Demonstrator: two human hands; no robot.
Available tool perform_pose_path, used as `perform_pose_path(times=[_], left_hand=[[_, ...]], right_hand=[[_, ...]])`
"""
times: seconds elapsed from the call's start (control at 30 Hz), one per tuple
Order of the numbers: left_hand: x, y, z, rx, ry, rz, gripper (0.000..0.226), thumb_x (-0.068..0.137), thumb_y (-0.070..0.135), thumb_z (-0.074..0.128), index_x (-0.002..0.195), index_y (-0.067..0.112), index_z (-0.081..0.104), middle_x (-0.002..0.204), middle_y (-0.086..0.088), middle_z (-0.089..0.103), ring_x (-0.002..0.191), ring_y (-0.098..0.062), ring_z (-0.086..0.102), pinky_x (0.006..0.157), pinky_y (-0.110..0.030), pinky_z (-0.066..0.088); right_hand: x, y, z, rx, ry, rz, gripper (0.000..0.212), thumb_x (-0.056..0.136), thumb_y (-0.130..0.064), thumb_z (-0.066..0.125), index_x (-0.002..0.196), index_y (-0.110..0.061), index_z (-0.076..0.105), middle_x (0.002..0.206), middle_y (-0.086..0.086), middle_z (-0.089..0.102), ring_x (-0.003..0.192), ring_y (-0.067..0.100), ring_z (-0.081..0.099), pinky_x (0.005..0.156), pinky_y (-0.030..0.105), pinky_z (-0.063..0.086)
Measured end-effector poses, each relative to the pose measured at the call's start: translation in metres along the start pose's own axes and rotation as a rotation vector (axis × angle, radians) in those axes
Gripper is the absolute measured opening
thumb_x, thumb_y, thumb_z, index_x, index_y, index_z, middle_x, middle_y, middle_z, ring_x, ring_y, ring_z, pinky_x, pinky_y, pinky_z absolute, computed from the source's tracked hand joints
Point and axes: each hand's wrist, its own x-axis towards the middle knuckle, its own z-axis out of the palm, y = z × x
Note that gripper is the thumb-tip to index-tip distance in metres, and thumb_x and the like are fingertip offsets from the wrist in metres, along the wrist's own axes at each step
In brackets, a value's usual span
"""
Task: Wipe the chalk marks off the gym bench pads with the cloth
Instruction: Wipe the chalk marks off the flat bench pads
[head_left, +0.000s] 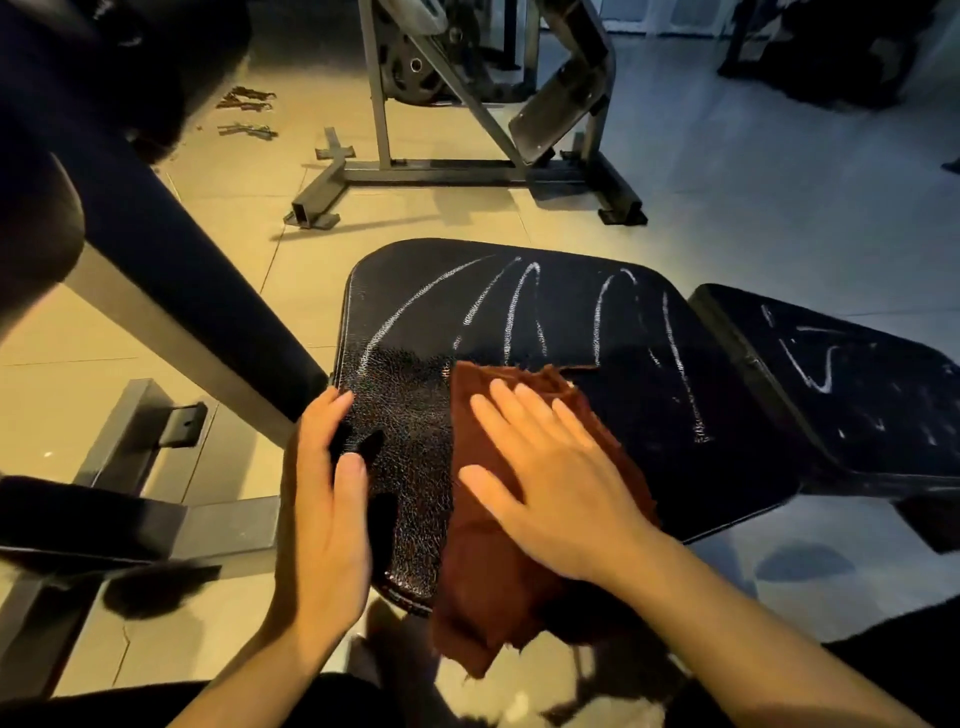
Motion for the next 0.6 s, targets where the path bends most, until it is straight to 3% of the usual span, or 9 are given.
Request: perform_pose_path(times=[0.1, 0.2, 0.3, 0.4, 0.47, 0.6], left_hand=[[-0.002, 0.006, 0.002, 0.158, -0.039, 0.095, 0.044, 0.096, 0.033, 0.032, 0.133, 0.014, 0.047, 0.146, -0.003, 0.040, 0.137, -0.013, 0.034, 0.113, -0.019, 0.023], [-0.002, 0.009, 0.004, 0.224, -0.096, 0.144, 0.044, 0.096, 0.032, 0.036, 0.131, 0.011, 0.051, 0.145, -0.002, 0.040, 0.140, -0.013, 0.031, 0.115, -0.020, 0.021], [-0.001, 0.010, 0.002, 0.257, -0.114, 0.125, 0.045, 0.095, 0.036, 0.038, 0.131, 0.013, 0.052, 0.145, -0.002, 0.041, 0.141, -0.015, 0.030, 0.116, -0.030, 0.021], [0.001, 0.015, 0.000, 0.378, -0.190, 0.169, 0.043, 0.093, 0.042, 0.041, 0.129, 0.021, 0.053, 0.143, 0.001, 0.044, 0.142, -0.017, 0.030, 0.117, -0.048, 0.020], [0.004, 0.018, -0.001, 0.492, -0.262, 0.211, 0.046, 0.092, 0.046, 0.042, 0.128, 0.022, 0.056, 0.141, 0.004, 0.046, 0.142, -0.016, 0.030, 0.119, -0.048, 0.014], [0.008, 0.024, 0.003, 0.615, -0.341, 0.261, 0.046, 0.091, 0.050, 0.041, 0.126, 0.025, 0.058, 0.140, 0.006, 0.048, 0.140, -0.017, 0.033, 0.118, -0.049, 0.015]], right_hand=[[-0.021, 0.068, -0.014, -0.104, 0.012, 0.333, 0.076, 0.090, -0.068, 0.004, 0.155, -0.029, 0.005, 0.163, -0.005, 0.001, 0.150, 0.013, -0.003, 0.119, 0.032, -0.005], [-0.034, 0.101, -0.026, -0.098, 0.020, 0.528, 0.069, 0.096, -0.057, 0.017, 0.156, -0.023, 0.008, 0.164, 0.001, 0.005, 0.150, 0.017, 0.001, 0.122, 0.039, 0.003], [-0.040, 0.080, -0.021, -0.089, 0.028, 0.534, 0.069, 0.097, -0.057, 0.014, 0.156, -0.021, 0.004, 0.164, 0.001, 0.002, 0.150, 0.018, -0.001, 0.122, 0.038, -0.001], [-0.061, 0.023, -0.008, -0.014, 0.033, 0.365, 0.079, 0.082, -0.067, -0.009, 0.151, -0.030, -0.012, 0.157, -0.011, -0.018, 0.146, 0.009, -0.019, 0.117, 0.031, -0.015], [-0.070, 0.009, -0.004, 0.015, -0.014, 0.326, 0.079, 0.076, -0.072, -0.016, 0.146, -0.035, -0.020, 0.151, -0.017, -0.025, 0.140, 0.002, -0.028, 0.115, 0.028, -0.019], [-0.045, 0.065, -0.015, -0.038, 0.059, 0.499, 0.074, 0.092, -0.065, 0.006, 0.155, -0.027, -0.003, 0.162, -0.006, -0.008, 0.148, 0.010, -0.010, 0.120, 0.032, -0.007]])
